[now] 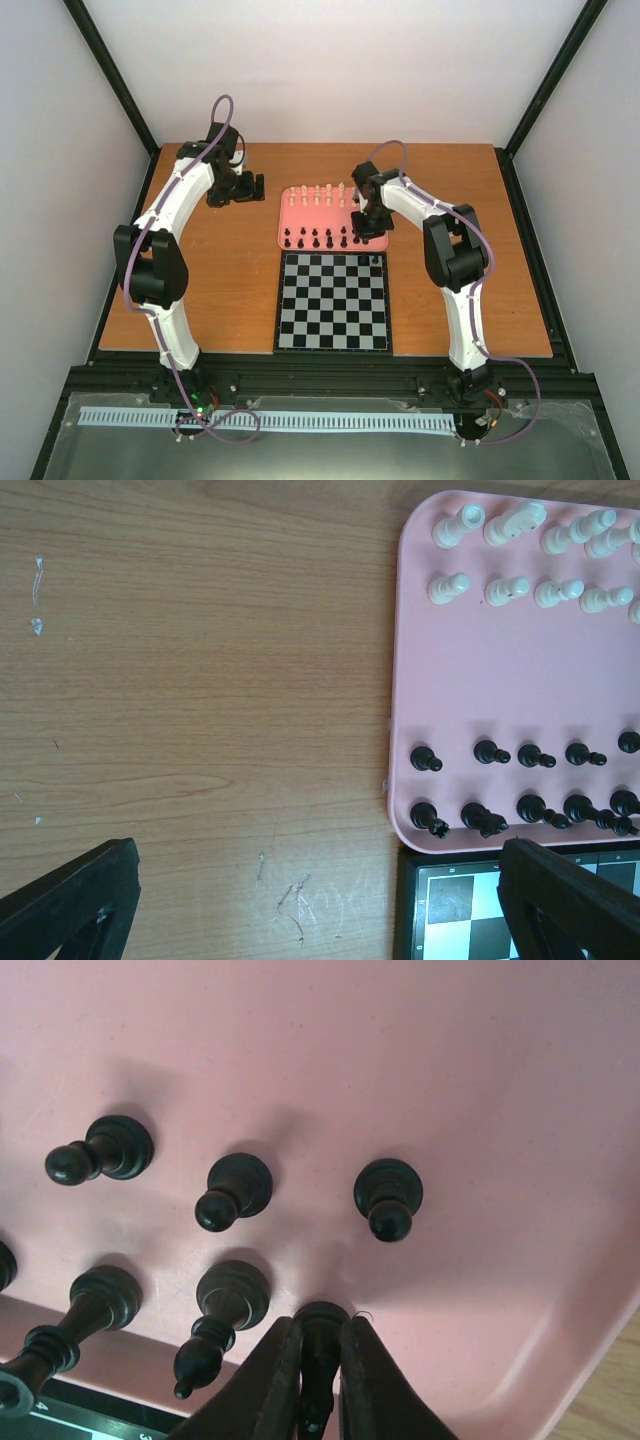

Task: Set up the chess pieces on the board
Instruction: Pick up the chess piece from the storage box, then place the chess piece on the chessboard.

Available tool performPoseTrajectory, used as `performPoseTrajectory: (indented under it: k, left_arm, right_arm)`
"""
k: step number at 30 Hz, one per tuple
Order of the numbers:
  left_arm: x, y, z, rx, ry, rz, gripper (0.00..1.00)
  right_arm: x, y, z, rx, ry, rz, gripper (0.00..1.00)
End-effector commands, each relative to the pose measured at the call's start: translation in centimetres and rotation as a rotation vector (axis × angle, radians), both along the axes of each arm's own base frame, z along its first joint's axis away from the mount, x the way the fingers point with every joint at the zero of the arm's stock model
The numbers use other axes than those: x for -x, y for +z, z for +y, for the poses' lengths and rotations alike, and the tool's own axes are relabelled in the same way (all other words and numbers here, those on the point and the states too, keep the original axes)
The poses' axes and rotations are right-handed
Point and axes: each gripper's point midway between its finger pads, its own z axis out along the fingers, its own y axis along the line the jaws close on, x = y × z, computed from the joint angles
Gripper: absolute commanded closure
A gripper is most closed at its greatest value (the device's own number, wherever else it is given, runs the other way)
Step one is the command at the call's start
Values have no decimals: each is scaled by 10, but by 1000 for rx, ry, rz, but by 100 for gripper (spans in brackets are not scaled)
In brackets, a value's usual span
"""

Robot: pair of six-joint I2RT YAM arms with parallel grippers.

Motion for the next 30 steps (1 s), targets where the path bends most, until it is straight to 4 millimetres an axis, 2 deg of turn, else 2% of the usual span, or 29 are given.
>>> performPoseTrajectory:
  k: [1,4,7,13,20,24,30]
  left_arm:
    - [-3,10,0,1,9,-22,0]
    - [-3,11,0,4,10,-23,0]
    - [-5,12,-1,9,10,-25,0]
    - [-5,16,-2,11,9,-32,0]
    - [-4,17,-2,19,12,-34,0]
    - [-3,16,-4,29,10,-30,0]
    - [-2,16,-5,33,10,-31,0]
  right_arm:
    - [-5,1,-1,10,3,-6,88]
    - [-4,4,-3,16,6,-9,96]
    - [-5,10,-4,19,9,-21,97]
    - [-8,44,-7,14,5,-88,97]
    - [3,85,-14,-1,-6,-139,97]
    - [27,96,-18,-17,-10,-125,97]
    - [82,88,-17,-29,10,-79,97]
